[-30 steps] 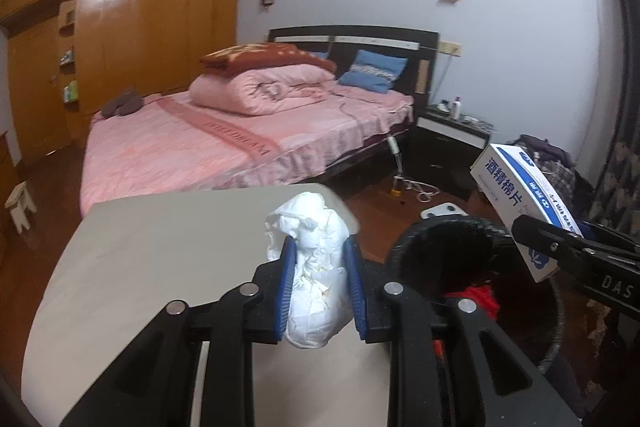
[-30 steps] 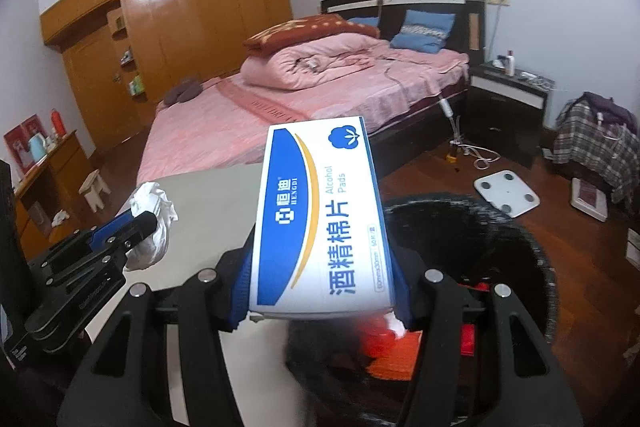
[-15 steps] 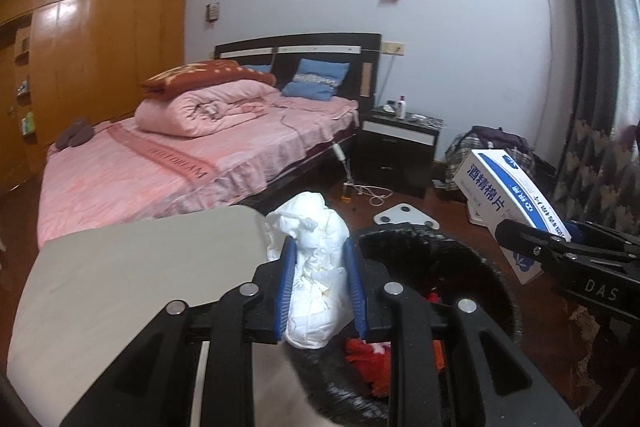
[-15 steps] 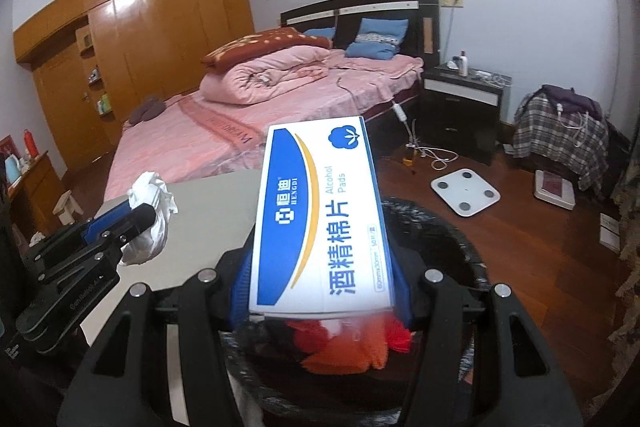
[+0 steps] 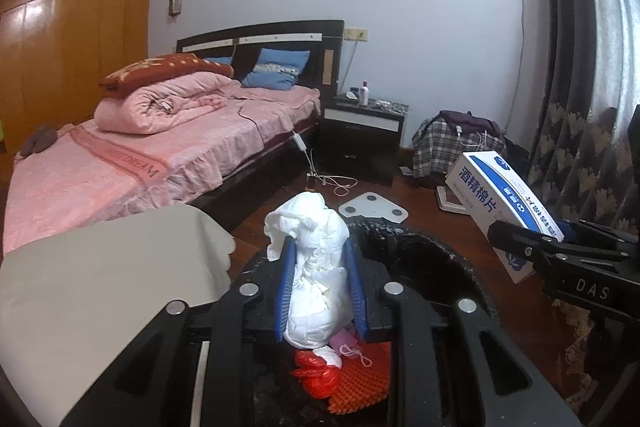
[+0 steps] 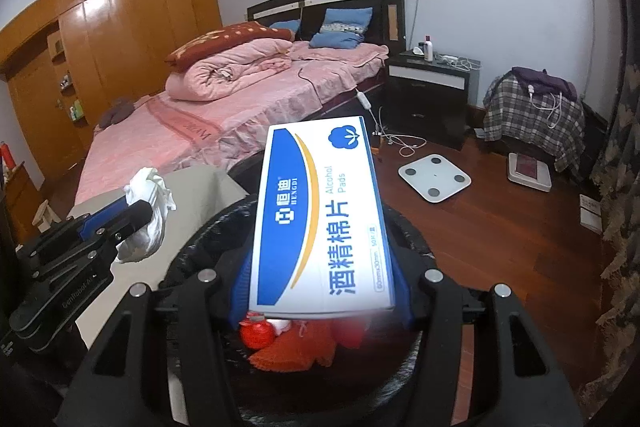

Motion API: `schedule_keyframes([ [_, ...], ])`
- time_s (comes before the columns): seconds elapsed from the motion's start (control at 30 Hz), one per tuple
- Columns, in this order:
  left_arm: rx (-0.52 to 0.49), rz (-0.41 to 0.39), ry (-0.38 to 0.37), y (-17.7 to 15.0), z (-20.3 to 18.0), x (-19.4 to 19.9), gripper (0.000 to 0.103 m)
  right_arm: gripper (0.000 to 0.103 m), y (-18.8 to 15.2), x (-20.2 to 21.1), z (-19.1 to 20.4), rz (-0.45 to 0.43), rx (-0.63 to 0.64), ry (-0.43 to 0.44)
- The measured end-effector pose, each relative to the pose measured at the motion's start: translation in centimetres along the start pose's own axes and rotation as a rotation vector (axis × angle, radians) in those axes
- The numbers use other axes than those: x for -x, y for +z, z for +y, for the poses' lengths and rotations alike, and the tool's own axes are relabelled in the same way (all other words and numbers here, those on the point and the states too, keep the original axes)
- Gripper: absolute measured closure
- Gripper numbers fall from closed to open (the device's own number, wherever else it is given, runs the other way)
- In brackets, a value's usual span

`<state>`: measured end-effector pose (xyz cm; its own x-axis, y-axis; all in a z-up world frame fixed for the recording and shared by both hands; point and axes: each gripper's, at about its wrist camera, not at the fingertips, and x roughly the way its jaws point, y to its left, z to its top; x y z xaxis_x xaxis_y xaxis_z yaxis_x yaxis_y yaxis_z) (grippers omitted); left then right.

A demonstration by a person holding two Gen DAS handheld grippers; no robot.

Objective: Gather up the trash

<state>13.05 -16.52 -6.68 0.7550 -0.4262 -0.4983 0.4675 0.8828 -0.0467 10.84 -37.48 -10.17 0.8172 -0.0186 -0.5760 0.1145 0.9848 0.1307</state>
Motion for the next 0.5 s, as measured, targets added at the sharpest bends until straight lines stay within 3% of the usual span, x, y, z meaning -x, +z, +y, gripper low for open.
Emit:
schedule_keyframes([
  [0.3, 0.000, 0.052, -0.047, -0.5, -0.9, -2.9, 0.076, 0.049, -0.2, -1.8, -1.5, 0.021, -0.011, -0.015],
  [0.37, 0.003, 0.066, -0.062, -0.6, -0.9, -3.3, 0.066, 0.049, -0.1, -2.3, -1.9, 0.027, -0.013, -0.010],
  [0.43, 0.014, 0.076, -0.078, -0.8, -0.7, -3.7, 0.048, 0.046, -0.1, -3.0, -2.2, 0.036, -0.012, -0.020],
  [0.5, 0.016, 0.081, -0.071, -0.9, -0.3, -3.8, 0.045, 0.037, -0.2, -3.3, -2.4, 0.039, -0.017, -0.029],
])
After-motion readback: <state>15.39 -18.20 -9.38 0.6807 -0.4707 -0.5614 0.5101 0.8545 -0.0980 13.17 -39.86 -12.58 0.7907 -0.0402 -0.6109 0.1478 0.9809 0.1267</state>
